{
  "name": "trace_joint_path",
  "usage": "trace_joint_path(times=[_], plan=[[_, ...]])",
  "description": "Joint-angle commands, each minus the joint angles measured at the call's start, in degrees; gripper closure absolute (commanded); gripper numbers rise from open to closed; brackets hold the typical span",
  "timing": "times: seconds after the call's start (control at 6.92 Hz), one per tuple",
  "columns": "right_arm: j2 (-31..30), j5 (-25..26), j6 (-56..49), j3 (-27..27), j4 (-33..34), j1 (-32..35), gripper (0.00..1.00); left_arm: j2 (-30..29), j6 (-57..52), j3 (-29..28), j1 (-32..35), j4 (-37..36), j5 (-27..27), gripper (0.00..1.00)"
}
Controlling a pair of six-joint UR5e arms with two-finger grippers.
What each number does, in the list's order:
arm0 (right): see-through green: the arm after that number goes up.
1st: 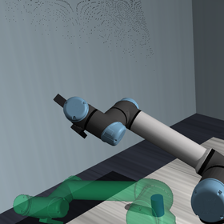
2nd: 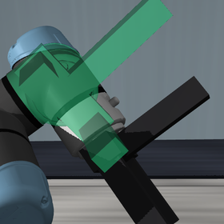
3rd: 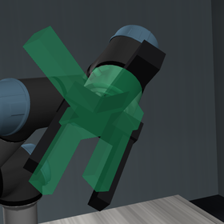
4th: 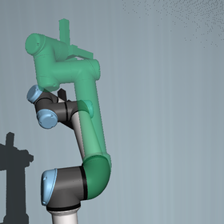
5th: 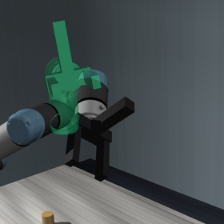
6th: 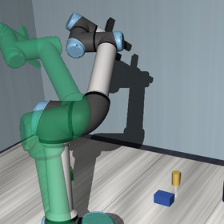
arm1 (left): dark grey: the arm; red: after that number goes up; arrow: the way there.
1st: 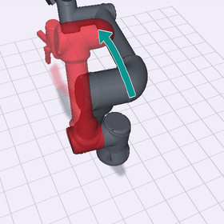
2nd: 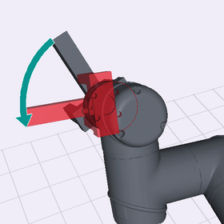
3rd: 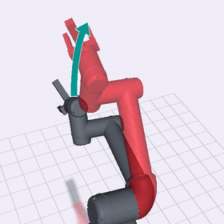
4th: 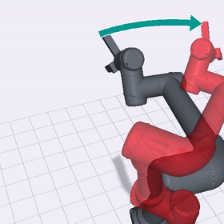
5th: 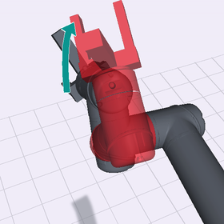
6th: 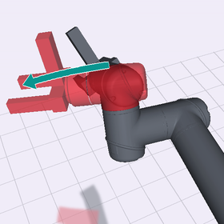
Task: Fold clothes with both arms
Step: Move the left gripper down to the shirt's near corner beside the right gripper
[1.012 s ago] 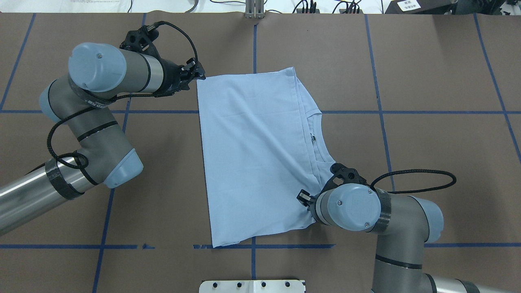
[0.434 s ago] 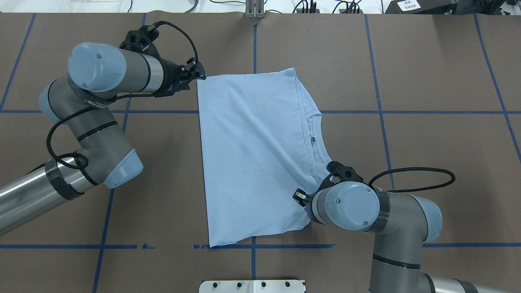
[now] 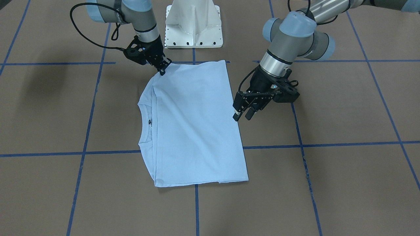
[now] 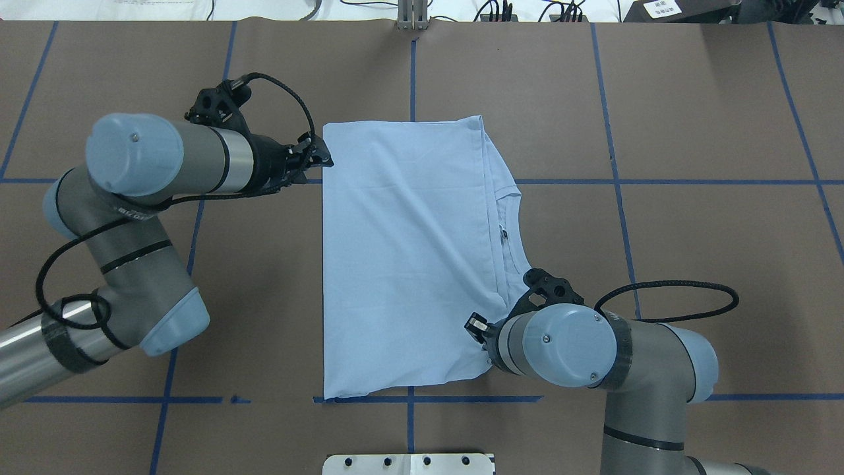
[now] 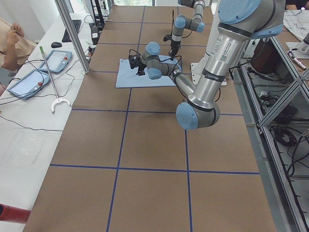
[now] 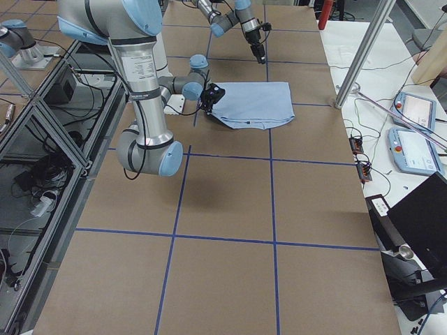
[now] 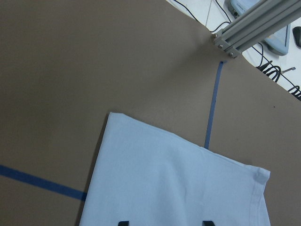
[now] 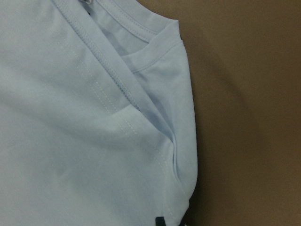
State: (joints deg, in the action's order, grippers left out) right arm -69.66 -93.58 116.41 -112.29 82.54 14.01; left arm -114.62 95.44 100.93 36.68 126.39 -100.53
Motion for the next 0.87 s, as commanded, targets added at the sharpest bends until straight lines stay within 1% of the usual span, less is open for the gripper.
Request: trace_joint_path(times=[0.0, 0.14, 0.29, 0.43, 0.58, 0.72], plan=[[0.05, 0.32, 1.45, -1.52, 2.62, -1.97, 1.0, 8.06, 5.0, 8.11, -7.29, 0.08, 0.07, 0.38], [-0.12, 0.24, 1.45, -1.61, 2.71, -2.14, 1.0, 10.1, 10.07, 11.28, -12.9, -0.35, 0.24, 0.37], [-0.13, 0.24, 1.36, -1.53, 2.71, -2.23, 1.0, 10.12, 13.34, 11.48, -18.26, -3.75, 0.68, 0.37], [-0.13, 0.15, 1.36, -1.7, 2.62, -2.23, 1.0, 10.29, 14.94, 11.49, -23.19, -4.65, 5.9, 0.37], [-0.04, 0.15, 1.27, -1.88, 2.62, -2.23, 1.0, 11.34, 15.13, 11.31, -26.54, -5.97, 9.61, 0.37], [-0.04, 0.06, 1.1, -2.23, 2.62, -1.71, 1.0, 11.52, 15.13, 10.79, -26.84, -6.15, 9.82, 0.37]])
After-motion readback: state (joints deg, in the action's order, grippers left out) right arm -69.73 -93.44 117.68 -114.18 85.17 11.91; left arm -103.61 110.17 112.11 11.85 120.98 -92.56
